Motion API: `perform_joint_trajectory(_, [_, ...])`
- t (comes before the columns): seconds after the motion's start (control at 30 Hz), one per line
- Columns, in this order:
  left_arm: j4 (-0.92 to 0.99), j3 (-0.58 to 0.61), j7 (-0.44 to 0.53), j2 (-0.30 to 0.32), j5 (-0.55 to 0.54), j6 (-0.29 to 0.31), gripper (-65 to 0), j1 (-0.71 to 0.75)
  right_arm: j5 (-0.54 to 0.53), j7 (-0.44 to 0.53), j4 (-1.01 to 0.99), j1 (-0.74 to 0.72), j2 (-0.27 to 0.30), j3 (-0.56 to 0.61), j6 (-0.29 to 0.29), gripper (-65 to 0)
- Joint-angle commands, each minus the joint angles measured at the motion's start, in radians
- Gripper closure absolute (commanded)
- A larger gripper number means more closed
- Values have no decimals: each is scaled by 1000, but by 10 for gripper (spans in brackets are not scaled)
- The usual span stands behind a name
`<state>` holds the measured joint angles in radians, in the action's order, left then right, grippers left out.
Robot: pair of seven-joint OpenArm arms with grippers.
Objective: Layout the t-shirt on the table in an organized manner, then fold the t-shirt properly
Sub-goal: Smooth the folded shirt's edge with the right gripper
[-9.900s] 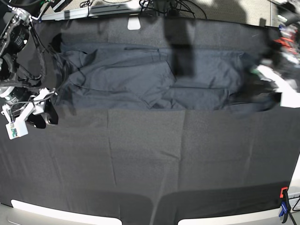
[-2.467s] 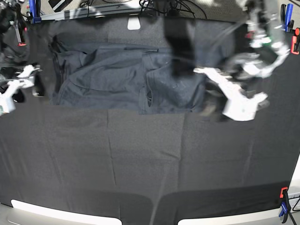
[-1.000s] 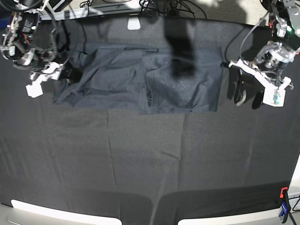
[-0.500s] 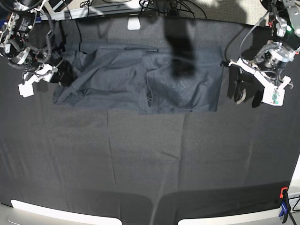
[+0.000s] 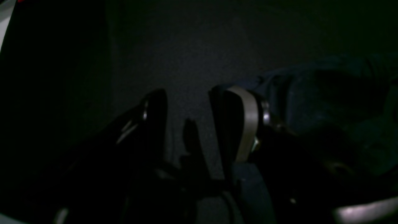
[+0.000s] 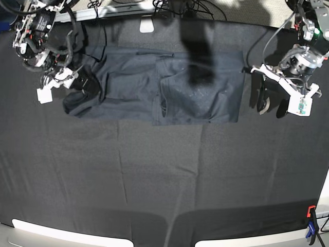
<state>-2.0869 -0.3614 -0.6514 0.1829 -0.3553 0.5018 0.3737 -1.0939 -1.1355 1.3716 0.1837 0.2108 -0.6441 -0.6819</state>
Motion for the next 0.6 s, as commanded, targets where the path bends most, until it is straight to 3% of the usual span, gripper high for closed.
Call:
perform_joint_trajectory(0.0, [-18, -5, 31, 7, -13, 3, -296, -5, -19, 2, 14, 3, 18, -4, -16, -415])
perform_joint_trajectory(0.2, [-18, -5, 31, 6, -13, 3, -296, -5, -74, 2, 14, 23, 37, -4, -16, -415])
perform_joint_trajectory(0.4, [-18, -5, 30, 6, -13, 3, -296, -5, 44, 2, 14, 19, 36, 59, -16, -415])
perform_joint_trajectory(0.57, [-18, -5, 31, 6, -13, 3, -296, -5, 8, 0, 29, 18, 36, 137, -16, -415])
